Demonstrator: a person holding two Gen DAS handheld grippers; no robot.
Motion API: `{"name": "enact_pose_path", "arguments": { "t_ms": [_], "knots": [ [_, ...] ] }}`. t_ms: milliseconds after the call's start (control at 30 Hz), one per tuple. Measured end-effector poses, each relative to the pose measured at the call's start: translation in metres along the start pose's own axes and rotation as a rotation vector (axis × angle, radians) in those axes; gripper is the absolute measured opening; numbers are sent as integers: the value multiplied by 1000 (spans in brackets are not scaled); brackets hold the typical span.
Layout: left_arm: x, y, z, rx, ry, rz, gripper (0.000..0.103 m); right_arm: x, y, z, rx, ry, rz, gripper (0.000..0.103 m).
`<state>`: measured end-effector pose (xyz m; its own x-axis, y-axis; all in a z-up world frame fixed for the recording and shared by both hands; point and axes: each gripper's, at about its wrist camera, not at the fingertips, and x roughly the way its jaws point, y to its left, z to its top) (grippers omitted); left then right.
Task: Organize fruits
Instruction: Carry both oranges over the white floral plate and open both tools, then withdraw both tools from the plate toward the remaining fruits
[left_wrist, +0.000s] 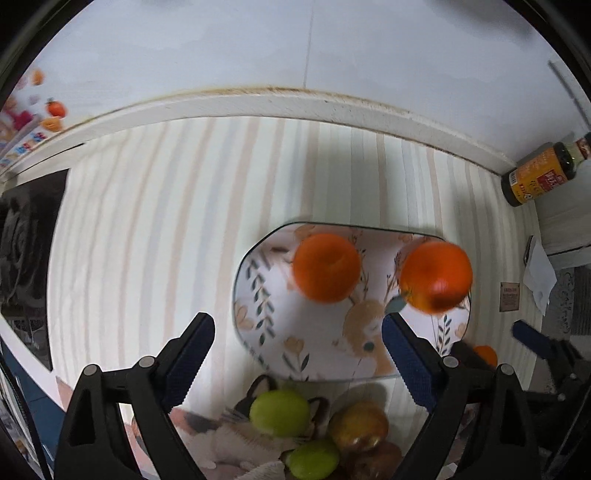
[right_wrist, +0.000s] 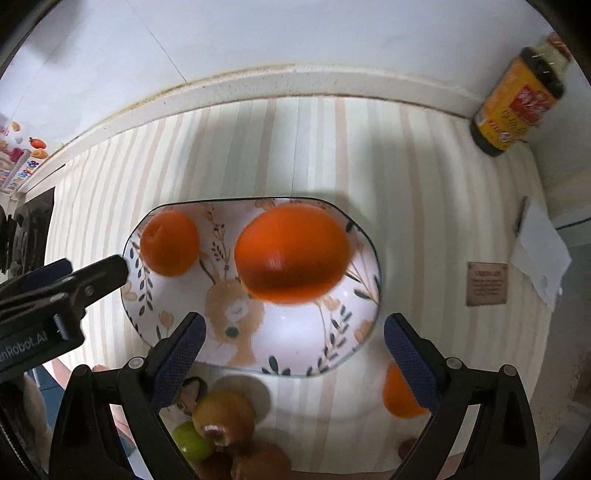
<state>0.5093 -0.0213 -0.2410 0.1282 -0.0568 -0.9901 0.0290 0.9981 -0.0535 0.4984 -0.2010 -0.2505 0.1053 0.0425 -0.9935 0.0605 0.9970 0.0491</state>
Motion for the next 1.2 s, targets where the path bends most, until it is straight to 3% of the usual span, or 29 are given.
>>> {"name": "enact_pose_path", "arguments": {
  "t_ms": [500, 867, 1200],
  "knots": [
    [-91, -2, -65, 69, -202, 14, 93, -104, -5, -65, 19, -222, -22, 99],
    [-136, 2, -91, 70, -265, -18, 93, -164, -8, -102, 57, -308, 7, 99],
    [-136, 2, -111, 80, -250, -31, 93, -171, -15, -125, 105, -299, 53, 99]
  ]
}}
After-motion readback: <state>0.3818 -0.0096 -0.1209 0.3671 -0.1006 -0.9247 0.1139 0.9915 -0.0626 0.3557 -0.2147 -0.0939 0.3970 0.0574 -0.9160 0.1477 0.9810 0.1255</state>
